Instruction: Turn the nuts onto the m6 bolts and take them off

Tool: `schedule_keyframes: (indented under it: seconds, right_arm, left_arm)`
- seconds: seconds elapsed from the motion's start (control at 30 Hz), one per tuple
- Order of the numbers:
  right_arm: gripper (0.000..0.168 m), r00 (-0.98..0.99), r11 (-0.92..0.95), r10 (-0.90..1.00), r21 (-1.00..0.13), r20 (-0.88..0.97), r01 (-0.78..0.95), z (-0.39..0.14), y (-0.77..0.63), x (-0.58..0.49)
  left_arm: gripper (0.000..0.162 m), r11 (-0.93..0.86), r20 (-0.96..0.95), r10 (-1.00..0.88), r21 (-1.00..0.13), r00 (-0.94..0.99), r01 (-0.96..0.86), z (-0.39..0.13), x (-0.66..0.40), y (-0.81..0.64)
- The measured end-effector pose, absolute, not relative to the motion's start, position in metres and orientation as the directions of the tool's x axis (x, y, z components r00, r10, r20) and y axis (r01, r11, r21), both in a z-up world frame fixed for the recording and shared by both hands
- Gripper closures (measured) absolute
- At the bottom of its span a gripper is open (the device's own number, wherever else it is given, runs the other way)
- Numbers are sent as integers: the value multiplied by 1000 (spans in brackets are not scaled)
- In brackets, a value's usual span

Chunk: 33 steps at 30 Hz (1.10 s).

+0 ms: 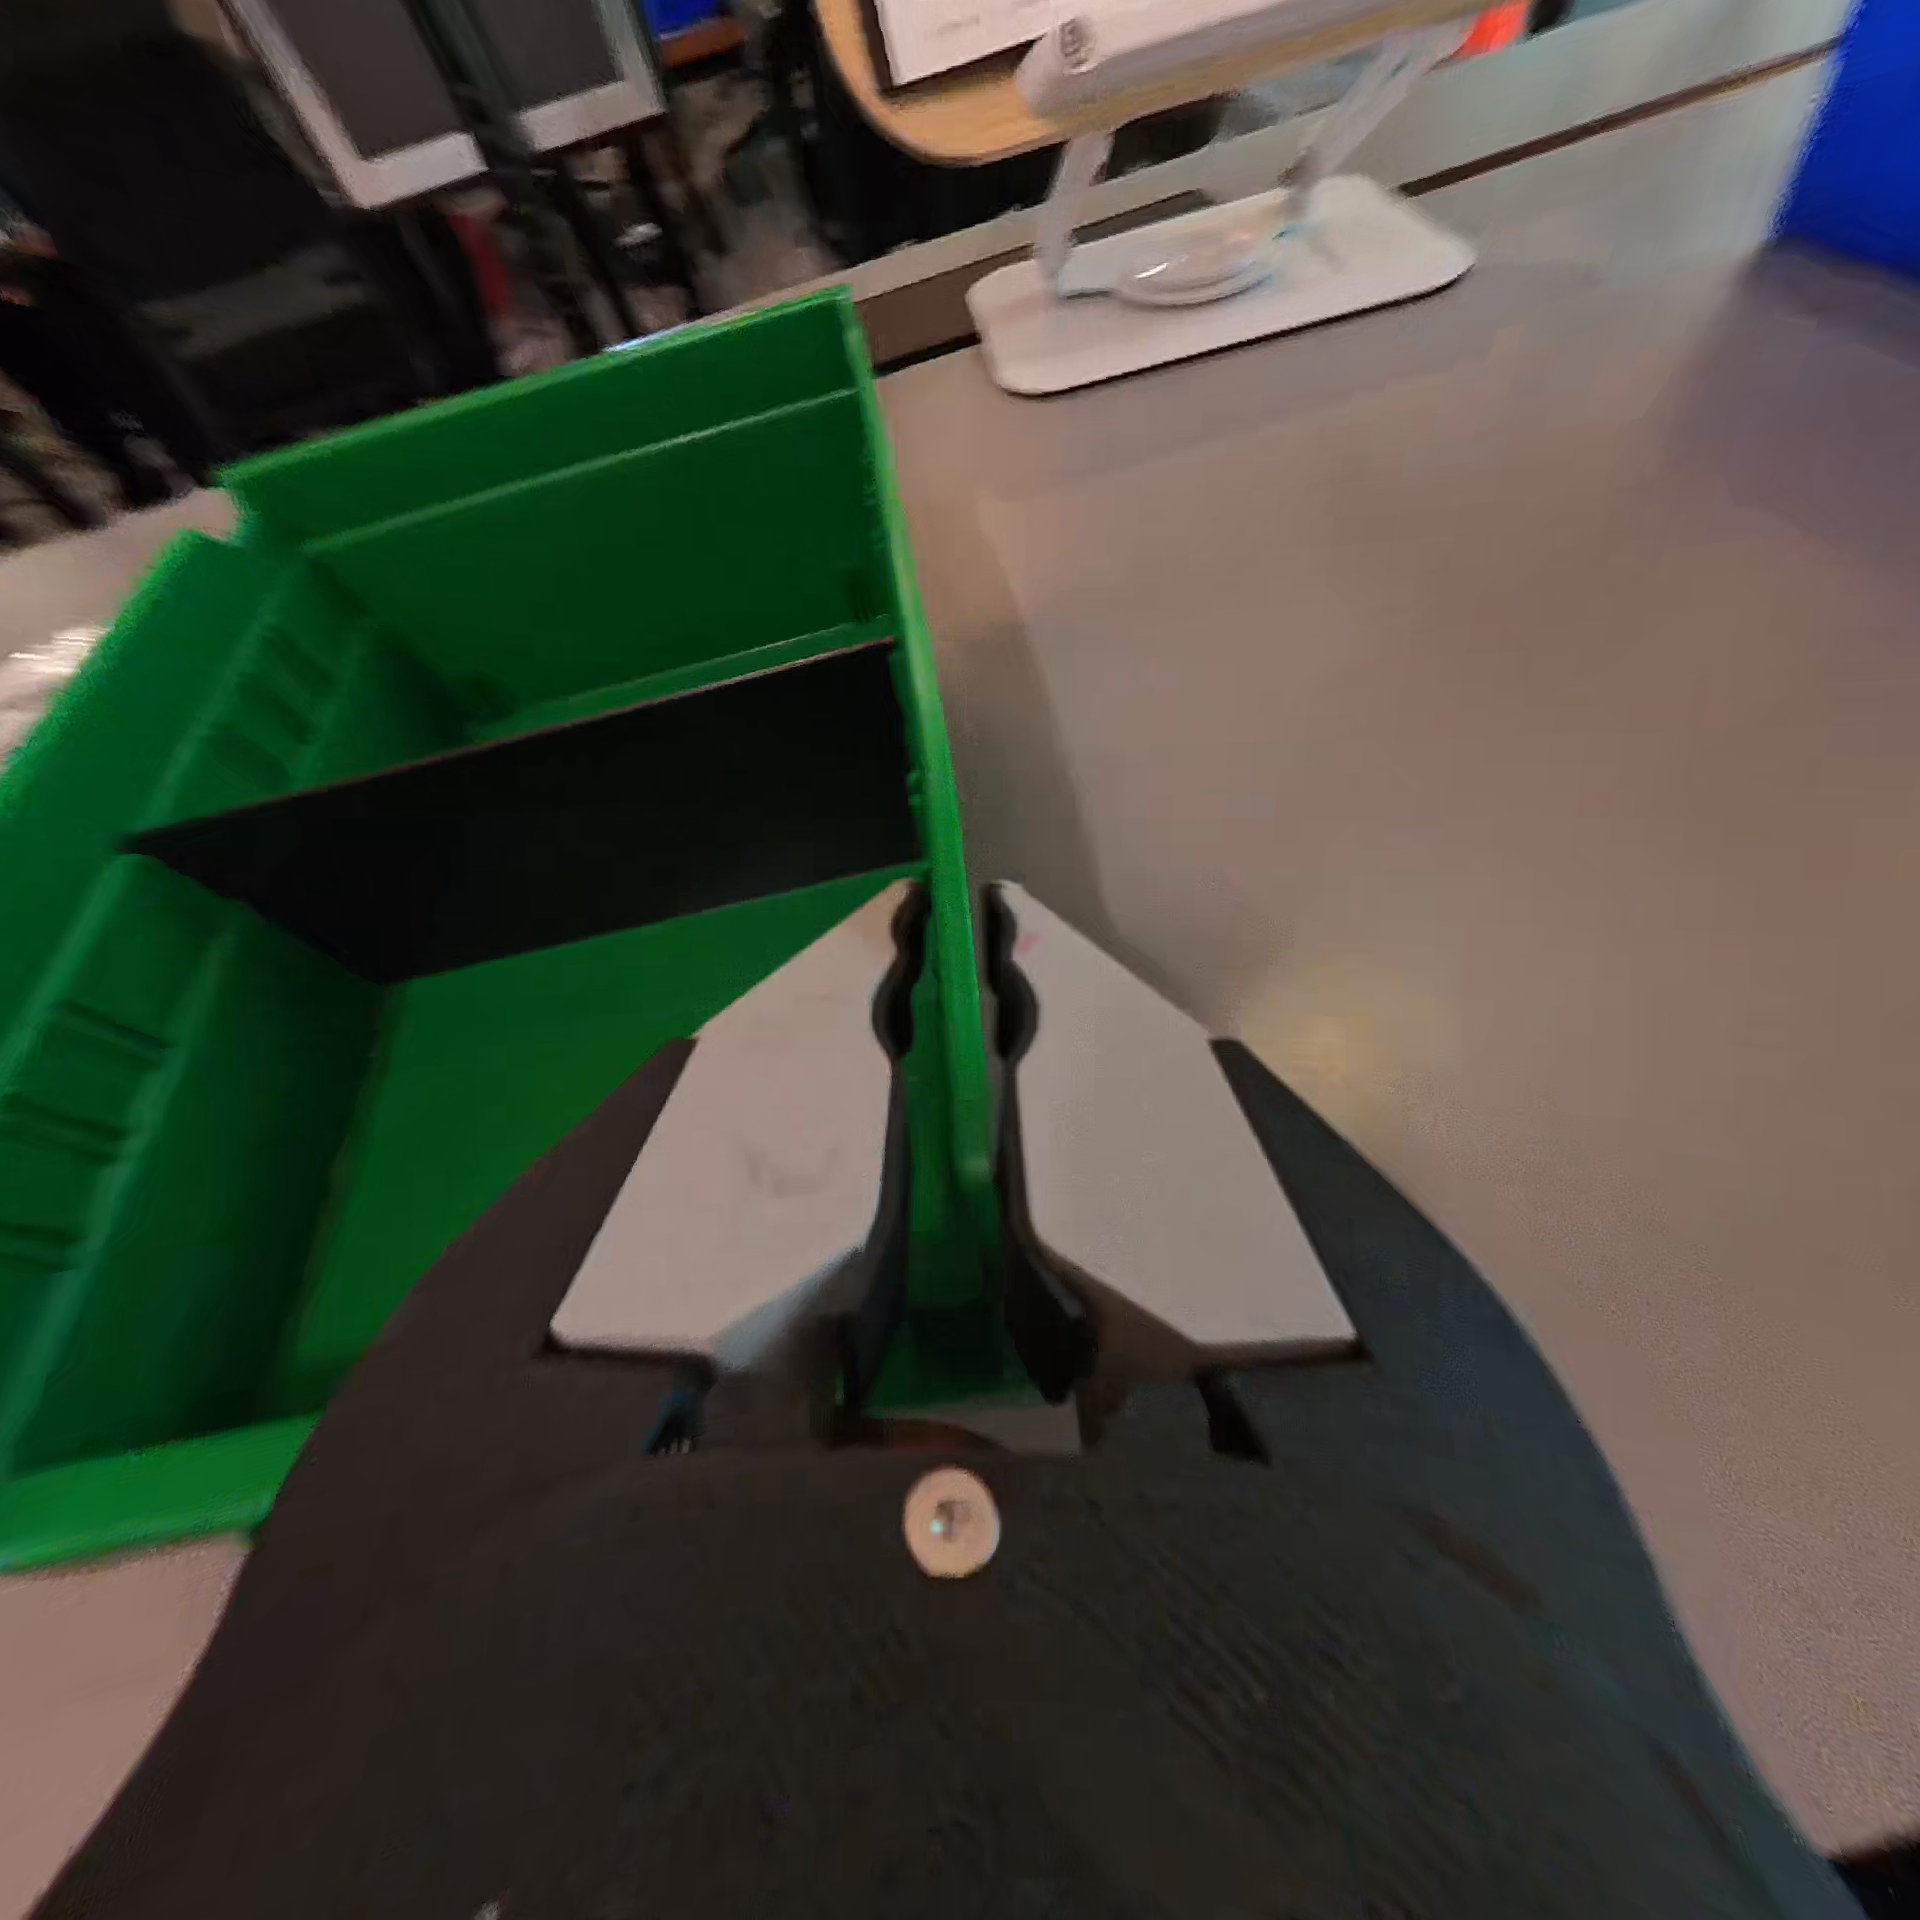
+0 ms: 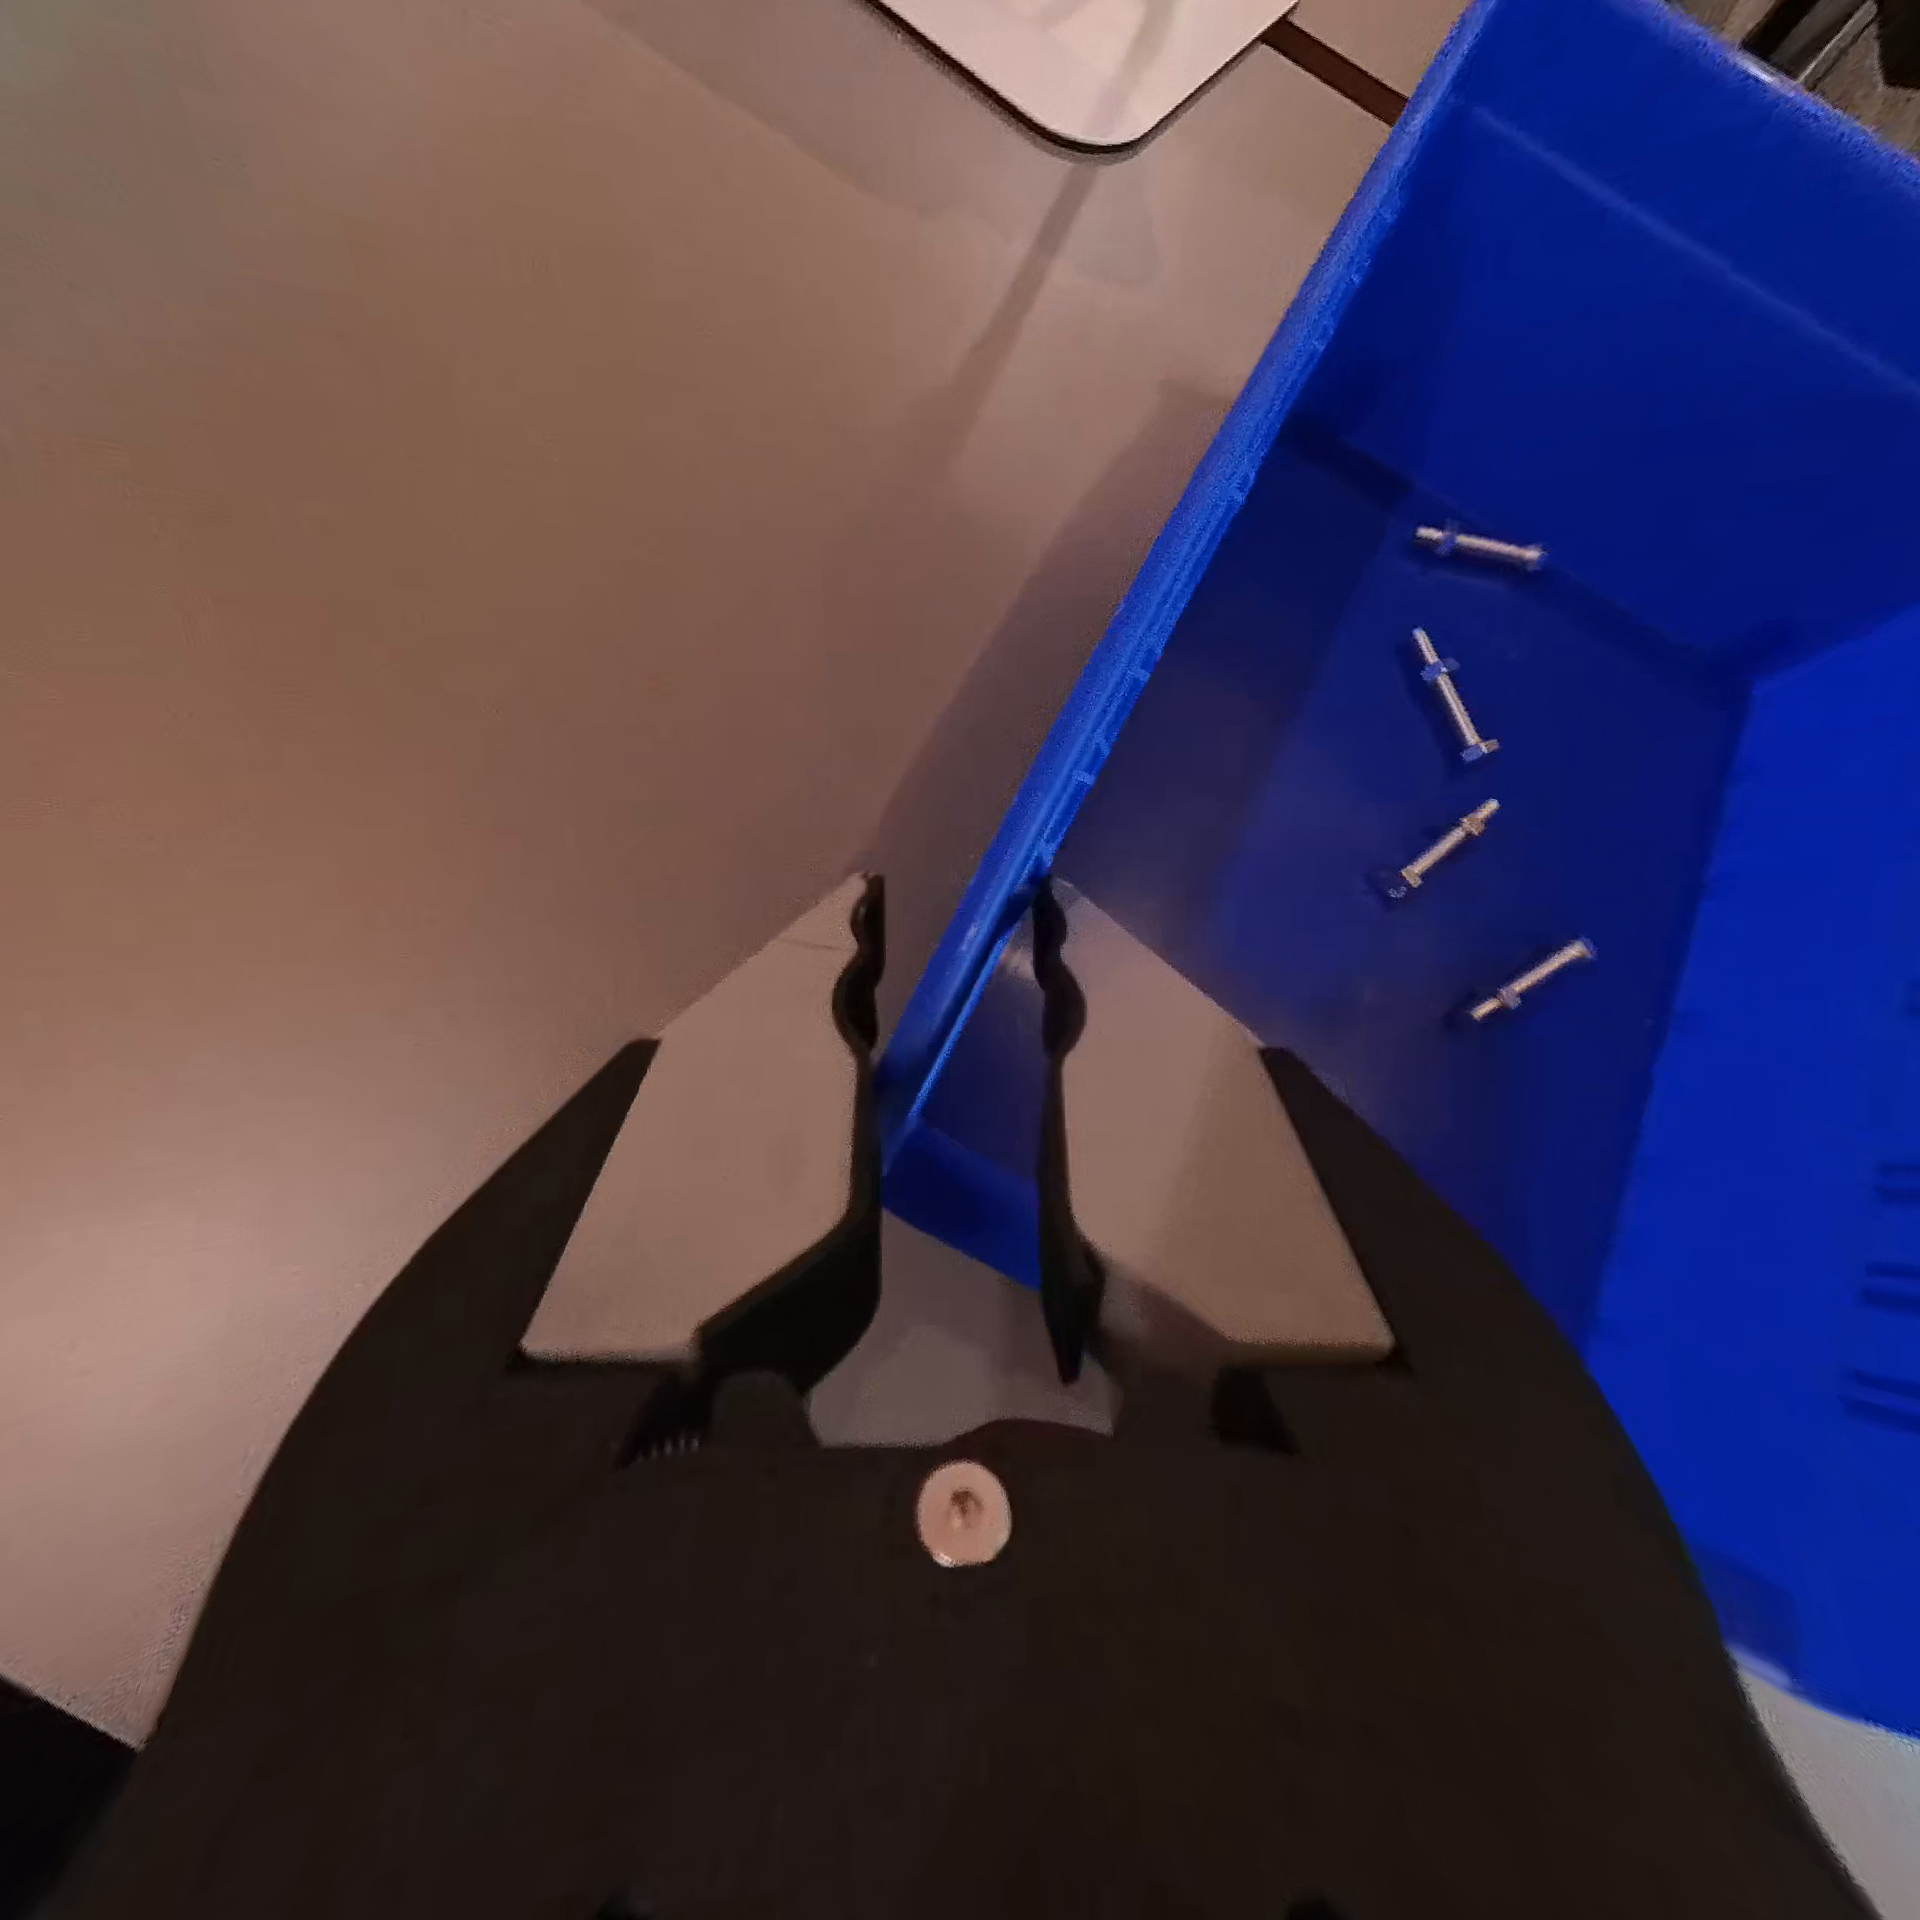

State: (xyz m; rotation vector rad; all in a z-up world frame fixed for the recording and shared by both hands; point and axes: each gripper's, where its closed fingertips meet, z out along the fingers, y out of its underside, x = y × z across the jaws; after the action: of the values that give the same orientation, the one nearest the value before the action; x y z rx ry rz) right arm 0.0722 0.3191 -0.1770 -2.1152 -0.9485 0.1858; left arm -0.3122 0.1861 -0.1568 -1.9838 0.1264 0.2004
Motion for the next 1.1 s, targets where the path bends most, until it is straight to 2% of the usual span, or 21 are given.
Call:
schedule_keyframes:
  seconds: [0.07,0.17,0.27,0.57,0.7,0.8,0.97,1.1]
  right_arm:
    - [150,716,-397,664,-709,216,583,-175,317,87]
    - [151,713,-385,685,-759,147,526,-168,304,89]
    - [149,668,-352,729,-755,151,554,-172,282,65]
    - [132,487,-281,873,-794,21,539,-173,208,-104]
    - [121,384,-238,923,-802,-12,548,-172,180,-204]
    - [120,310,-206,950,-838,-46,506,-154,152,-244]
    - [114,198,-103,980,-917,-27,386,-102,114,-211]
    - [114,220,-87,975,-945,-16,316,-80,122,-152]
  left_arm:
    - [160,-418,-308,7,-865,951,-277,-150,-318,184]
    - [160,-342,-278,-20,-901,960,-268,-129,-319,176]
    - [160,-295,-236,-6,-928,972,-227,-111,-325,171]
    - [160,-91,-268,23,-960,963,-265,-23,-311,142]
    - [160,-47,-290,51,-957,956,-288,-5,-309,137]
    - [160,-32,-275,69,-961,959,-274,2,-316,131]
    - [160,-15,-306,75,-952,949,-305,9,-325,114]
    - [160,71,-303,15,-950,953,-303,25,-296,108]
